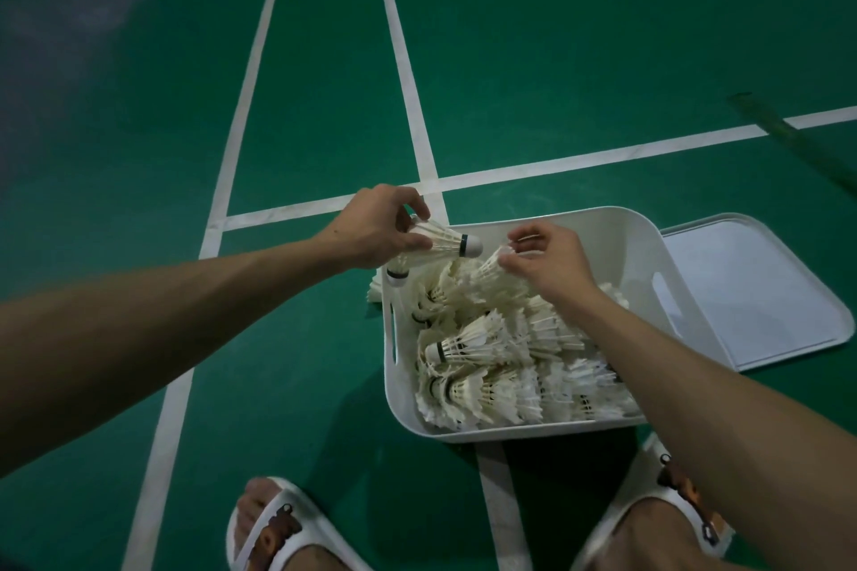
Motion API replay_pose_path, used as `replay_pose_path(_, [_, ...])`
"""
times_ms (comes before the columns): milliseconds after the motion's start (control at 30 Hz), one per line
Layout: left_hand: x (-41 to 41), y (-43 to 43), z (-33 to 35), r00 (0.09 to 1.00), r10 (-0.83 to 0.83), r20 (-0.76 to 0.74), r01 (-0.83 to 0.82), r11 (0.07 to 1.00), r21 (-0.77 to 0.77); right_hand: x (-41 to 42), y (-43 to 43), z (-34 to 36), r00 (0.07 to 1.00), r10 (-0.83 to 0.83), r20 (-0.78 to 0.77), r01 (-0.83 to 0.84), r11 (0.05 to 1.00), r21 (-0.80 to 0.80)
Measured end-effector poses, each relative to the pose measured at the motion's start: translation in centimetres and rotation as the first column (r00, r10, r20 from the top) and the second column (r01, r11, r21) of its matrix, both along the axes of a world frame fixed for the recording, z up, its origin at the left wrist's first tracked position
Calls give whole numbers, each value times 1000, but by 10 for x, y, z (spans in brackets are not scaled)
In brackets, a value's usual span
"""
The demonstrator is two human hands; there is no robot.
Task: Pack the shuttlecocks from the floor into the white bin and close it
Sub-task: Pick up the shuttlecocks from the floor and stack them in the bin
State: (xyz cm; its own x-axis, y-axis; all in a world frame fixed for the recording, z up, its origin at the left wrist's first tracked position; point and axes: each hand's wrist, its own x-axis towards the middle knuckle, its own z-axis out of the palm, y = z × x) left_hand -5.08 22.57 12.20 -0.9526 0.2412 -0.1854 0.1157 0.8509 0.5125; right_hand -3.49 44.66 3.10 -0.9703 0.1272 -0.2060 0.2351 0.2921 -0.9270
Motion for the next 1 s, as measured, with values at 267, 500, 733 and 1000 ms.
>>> replay_pose_path(267, [1, -6, -1, 1000, -4, -24, 5, 1000, 8, -2, 1, 8, 998, 24, -57, -9, 967, 254])
replay_pose_path(500, [-1, -6, -2, 1000, -23, 8, 23, 1000, 0, 1, -18, 0, 1000, 1, -23, 2, 991, 137])
replay_pose_path(733, [2, -8, -7, 996, -76, 45, 78, 996, -43, -6, 0, 5, 983, 158, 96, -179, 946, 271])
replay_pose_path(1000, [4, -9, -7, 995, -90, 38, 92, 995, -38, -4, -9, -1, 991, 113, 72, -121, 985, 120])
